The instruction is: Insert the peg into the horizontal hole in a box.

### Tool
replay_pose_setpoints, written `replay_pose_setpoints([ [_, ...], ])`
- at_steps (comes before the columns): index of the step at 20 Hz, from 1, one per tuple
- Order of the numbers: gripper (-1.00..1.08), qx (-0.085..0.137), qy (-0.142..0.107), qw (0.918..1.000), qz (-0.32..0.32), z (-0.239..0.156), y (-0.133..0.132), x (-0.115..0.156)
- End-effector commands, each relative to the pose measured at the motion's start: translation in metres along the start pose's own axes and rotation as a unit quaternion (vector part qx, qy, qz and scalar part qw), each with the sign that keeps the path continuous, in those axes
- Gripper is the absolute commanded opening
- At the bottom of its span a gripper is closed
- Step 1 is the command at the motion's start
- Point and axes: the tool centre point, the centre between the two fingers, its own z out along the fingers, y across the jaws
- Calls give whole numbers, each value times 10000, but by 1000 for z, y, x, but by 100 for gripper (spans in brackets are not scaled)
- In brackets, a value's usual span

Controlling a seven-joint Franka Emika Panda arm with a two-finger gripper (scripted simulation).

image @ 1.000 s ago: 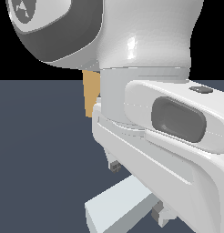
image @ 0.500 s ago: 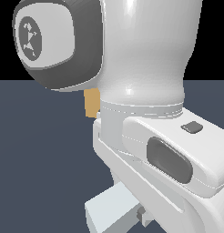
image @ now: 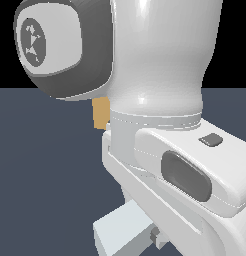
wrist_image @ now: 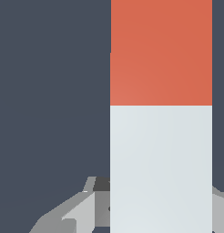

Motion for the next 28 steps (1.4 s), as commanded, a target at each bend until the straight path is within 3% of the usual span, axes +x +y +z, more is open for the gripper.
replay_pose_setpoints([
  [1, -100, -1, 1, 10000, -19, -1, -1, 1],
  [8, -100, -2, 1, 9993, -363, -13, -27, 15],
  [14, -100, -5, 1, 9950, -995, -35, -77, 37],
  [22, -100, -11, 0, 9774, -2113, -76, -171, 60],
  [28, -100, -12, -1, 9639, -2664, -97, -220, 63],
])
